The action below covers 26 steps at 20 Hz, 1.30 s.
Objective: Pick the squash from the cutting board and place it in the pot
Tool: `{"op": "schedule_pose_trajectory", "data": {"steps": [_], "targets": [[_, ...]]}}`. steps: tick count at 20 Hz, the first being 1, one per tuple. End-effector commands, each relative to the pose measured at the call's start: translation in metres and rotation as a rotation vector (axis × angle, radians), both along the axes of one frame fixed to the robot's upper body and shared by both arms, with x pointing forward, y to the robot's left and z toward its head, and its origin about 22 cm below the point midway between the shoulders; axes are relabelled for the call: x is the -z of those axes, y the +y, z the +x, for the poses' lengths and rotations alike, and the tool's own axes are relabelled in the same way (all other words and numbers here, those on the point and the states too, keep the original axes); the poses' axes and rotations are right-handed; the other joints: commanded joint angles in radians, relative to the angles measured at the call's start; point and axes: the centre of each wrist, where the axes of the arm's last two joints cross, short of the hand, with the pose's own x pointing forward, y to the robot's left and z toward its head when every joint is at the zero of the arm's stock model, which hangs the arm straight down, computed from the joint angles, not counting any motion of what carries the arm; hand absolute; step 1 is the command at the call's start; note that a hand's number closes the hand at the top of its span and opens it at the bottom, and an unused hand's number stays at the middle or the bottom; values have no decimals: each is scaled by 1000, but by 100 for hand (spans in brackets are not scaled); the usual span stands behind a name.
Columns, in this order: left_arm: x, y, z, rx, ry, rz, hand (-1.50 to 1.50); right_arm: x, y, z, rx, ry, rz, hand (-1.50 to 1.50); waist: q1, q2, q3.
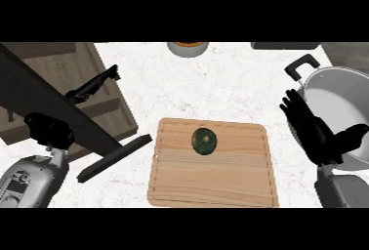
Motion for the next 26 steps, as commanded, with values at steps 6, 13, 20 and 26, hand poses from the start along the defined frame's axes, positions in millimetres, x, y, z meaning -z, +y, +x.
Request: {"op": "schedule_pose_trajectory", "data": {"steps": [6,13,20,26], "targets": [[29,24,-12,-246,27,-161,0,-137,1,21,-183,-1001,5,150,36,-32,37],[58,1,-40,-245,21,-236,0,-23,12,-18,123,-1020,-192,-150,42,7,39],[56,13,-60,-291,18,-213,0,-5,23,-60,39,-1062,-303,-150,13,1,33],[49,9,-68,-271,26,-206,0,2,-8,-86,-161,-840,-685,-150,9,2,26]]}}
